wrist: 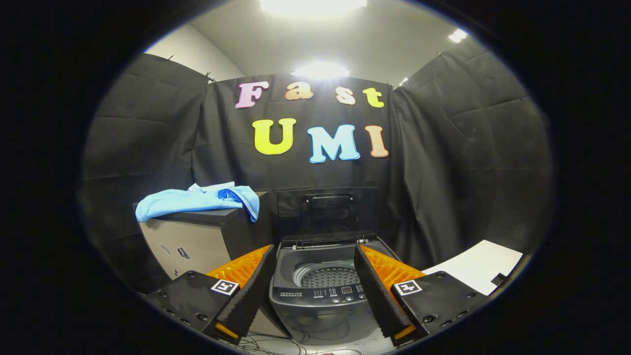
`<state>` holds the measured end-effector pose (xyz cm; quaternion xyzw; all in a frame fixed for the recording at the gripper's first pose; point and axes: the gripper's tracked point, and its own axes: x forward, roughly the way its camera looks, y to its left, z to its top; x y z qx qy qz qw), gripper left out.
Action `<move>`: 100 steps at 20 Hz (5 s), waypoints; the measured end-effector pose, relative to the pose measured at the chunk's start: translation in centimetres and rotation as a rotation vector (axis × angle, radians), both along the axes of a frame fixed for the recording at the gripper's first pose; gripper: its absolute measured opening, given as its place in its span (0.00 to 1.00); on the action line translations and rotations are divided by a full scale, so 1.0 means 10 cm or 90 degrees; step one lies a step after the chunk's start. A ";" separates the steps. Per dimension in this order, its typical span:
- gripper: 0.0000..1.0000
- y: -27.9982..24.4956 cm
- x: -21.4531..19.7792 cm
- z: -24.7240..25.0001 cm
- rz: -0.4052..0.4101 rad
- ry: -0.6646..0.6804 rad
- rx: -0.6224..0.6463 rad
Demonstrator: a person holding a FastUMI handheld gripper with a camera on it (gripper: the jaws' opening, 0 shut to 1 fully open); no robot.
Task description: Put the clothes into the washing machine and then close the washing machine lid.
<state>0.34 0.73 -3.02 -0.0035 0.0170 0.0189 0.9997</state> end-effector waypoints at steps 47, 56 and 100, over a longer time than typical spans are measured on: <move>0.96 3.33 1.61 0.98 0.377 0.163 -0.039; 0.96 3.93 1.93 0.77 0.437 0.257 -0.066; 0.01 3.93 2.09 0.92 0.508 0.277 -0.037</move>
